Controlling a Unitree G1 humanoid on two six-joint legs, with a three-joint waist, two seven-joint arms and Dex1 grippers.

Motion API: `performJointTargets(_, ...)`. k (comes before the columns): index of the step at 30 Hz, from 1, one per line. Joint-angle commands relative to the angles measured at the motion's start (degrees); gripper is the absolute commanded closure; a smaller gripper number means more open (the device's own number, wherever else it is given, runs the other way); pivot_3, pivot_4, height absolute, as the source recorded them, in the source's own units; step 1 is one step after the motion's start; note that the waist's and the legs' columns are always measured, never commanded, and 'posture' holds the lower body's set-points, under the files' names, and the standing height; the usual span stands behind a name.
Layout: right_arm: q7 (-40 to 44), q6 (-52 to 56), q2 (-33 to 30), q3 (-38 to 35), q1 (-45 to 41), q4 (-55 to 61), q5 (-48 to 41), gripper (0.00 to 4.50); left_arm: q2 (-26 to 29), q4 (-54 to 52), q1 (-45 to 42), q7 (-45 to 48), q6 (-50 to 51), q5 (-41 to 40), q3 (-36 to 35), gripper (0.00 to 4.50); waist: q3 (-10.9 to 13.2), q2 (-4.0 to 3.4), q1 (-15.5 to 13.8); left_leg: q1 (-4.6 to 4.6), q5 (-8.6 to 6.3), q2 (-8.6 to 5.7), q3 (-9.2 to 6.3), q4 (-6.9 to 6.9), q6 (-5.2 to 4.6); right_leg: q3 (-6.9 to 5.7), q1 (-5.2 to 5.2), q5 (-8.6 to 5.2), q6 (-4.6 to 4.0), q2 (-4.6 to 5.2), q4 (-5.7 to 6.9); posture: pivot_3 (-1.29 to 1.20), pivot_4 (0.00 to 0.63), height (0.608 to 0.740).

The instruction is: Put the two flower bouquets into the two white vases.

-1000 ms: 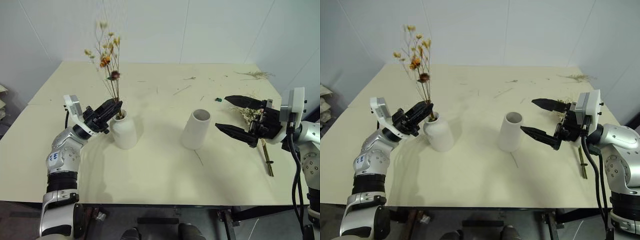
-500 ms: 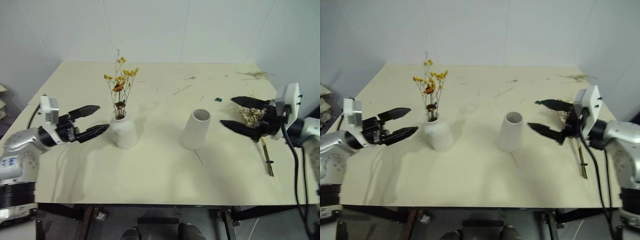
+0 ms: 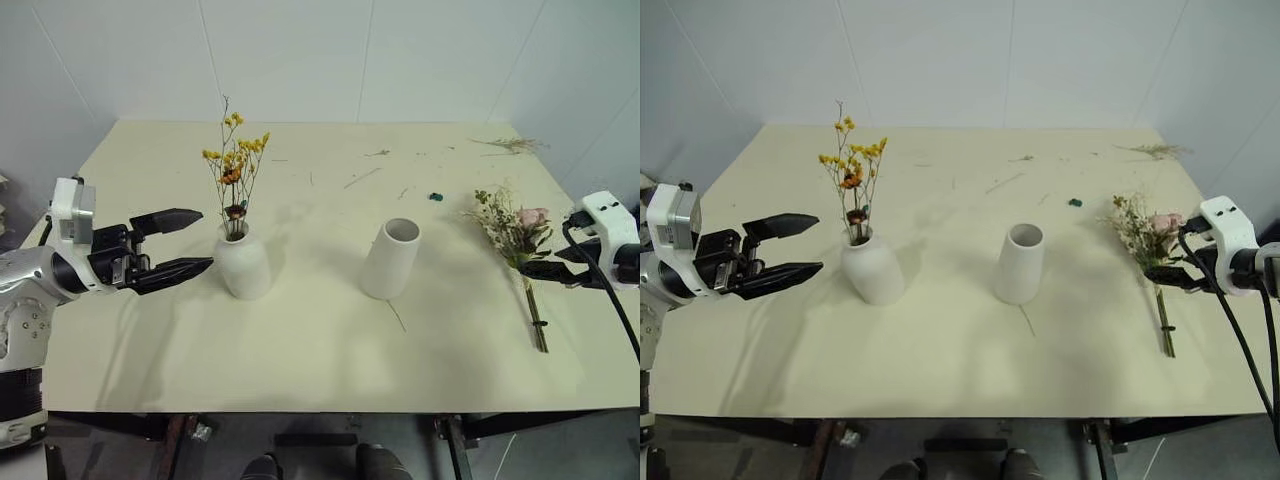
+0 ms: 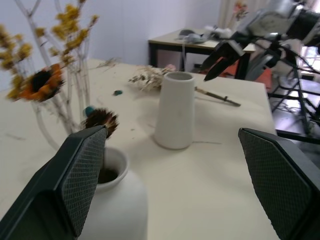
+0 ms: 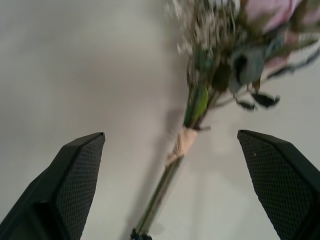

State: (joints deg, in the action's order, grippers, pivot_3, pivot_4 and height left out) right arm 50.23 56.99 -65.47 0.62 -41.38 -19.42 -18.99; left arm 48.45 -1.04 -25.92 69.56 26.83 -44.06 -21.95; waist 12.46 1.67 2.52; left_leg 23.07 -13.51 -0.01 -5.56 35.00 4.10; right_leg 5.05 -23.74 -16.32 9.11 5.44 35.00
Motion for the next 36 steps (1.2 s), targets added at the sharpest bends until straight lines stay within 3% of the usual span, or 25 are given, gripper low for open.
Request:
performJointTargets(1, 1.32, 0.68, 1.34, 2.14, -3.61, -4.49, 2.3, 0.0, -0.77, -3.62, 0.75, -1.41, 0.21, -1.84, -1.26, 0.03, 0.0, 0.0, 0.37, 0.0, 0.0, 0.0, 0.0, 0.02, 0.0, 0.0, 0.01, 0.01, 0.02, 0.0, 0.0, 0.0, 0.15, 0.74)
performJointTargets(12, 4.49, -6.21, 7.28, 8.15, -10.96, -20.3, 10.48, 0.0, -0.98, -8.31, 3.5, -3.18, 1.57, -3.62, -2.28, 0.03, 0.02, -0.03, 0.73, 0.0, 0.0, -0.01, 0.01, 0.07, 0.0, 0.02, 0.01, 0.05, 0.08, -0.01, 0.02, 0.0, 0.15, 0.74)
performJointTargets(15, 5.95, -9.17, 8.35, 9.5, -12.53, -23.6, 12.72, 0.61, -0.98, -8.64, 3.08, -3.56, 1.47, -3.68, -2.0, 0.0, 0.02, -0.03, 0.72, 0.01, 0.0, -0.02, 0.01, 0.07, 0.0, 0.02, 0.02, 0.05, 0.08, 0.0, 0.01, 0.0, 0.15, 0.74)
performJointTargets(26, 7.44, -13.21, 9.72, 8.48, -13.17, -27.47, 15.43, 4.37, -1.92, -7.12, 0.16, -3.37, 0.44, -2.87, 0.24, 0.0, 0.02, -0.03, 0.72, 0.0, 0.01, -0.02, 0.01, 0.08, 0.02, 0.02, 0.02, 0.06, 0.11, -0.01, 0.05, 0.0, 0.15, 0.74)
performJointTargets(32, 7.16, -16.57, 9.95, 4.13, -11.19, -25.41, 13.27, 4.48, -2.27, -5.62, -1.74, -2.65, 0.01, -2.34, 1.73, 0.0, 0.02, -0.03, 0.73, 0.0, 0.01, -0.02, 0.01, 0.1, 0.02, 0.02, 0.02, 0.07, 0.12, -0.01, 0.08, 0.0, 0.15, 0.74)
performJointTargets(36, 8.48, -27.37, 12.74, -10.05, -6.17, -12.64, 2.87, 4.48, -2.59, -3.67, -3.09, -1.92, -0.55, -1.9, 2.94, 0.0, 0.02, -0.04, 0.9, 0.0, 0.01, -0.01, 0.01, 0.11, 0.02, 0.03, 0.02, 0.08, 0.14, -0.03, 0.1, 0.0, 0.15, 0.74)
